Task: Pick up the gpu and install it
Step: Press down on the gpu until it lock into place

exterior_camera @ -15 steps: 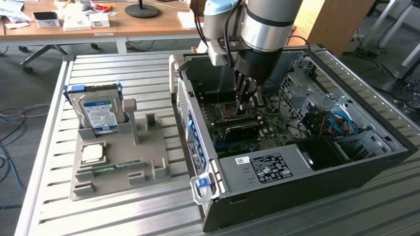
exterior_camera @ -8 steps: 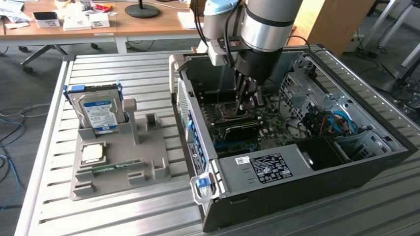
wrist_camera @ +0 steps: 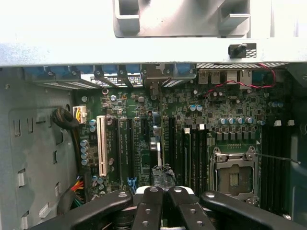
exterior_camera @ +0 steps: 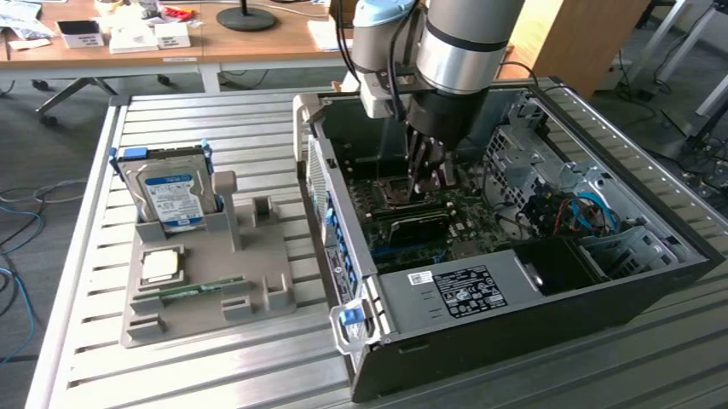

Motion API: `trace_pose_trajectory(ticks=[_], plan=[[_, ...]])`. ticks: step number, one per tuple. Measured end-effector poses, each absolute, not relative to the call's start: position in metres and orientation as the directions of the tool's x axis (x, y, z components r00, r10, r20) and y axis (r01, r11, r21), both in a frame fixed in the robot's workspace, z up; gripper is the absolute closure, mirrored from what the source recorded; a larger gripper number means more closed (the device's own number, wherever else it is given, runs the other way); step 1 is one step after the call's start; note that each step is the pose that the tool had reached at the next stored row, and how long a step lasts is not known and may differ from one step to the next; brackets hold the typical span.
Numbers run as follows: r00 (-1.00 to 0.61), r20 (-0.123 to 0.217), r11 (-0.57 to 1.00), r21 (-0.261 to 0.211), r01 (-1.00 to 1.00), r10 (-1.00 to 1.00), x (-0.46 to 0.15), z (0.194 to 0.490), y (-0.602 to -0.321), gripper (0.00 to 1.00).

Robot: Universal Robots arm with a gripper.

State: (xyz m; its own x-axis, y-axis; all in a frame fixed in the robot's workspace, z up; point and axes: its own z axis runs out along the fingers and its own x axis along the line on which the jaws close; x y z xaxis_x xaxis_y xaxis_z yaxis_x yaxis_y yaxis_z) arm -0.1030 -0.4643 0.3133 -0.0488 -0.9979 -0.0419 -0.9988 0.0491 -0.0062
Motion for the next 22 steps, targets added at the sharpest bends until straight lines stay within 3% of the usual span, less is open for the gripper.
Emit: trace_pose_trajectory(ticks=[22], plan=[[-0.049, -0.042, 0.049, -0.006, -0.999, -0.998, -0.098, 0.298, -0.466, 0.89]])
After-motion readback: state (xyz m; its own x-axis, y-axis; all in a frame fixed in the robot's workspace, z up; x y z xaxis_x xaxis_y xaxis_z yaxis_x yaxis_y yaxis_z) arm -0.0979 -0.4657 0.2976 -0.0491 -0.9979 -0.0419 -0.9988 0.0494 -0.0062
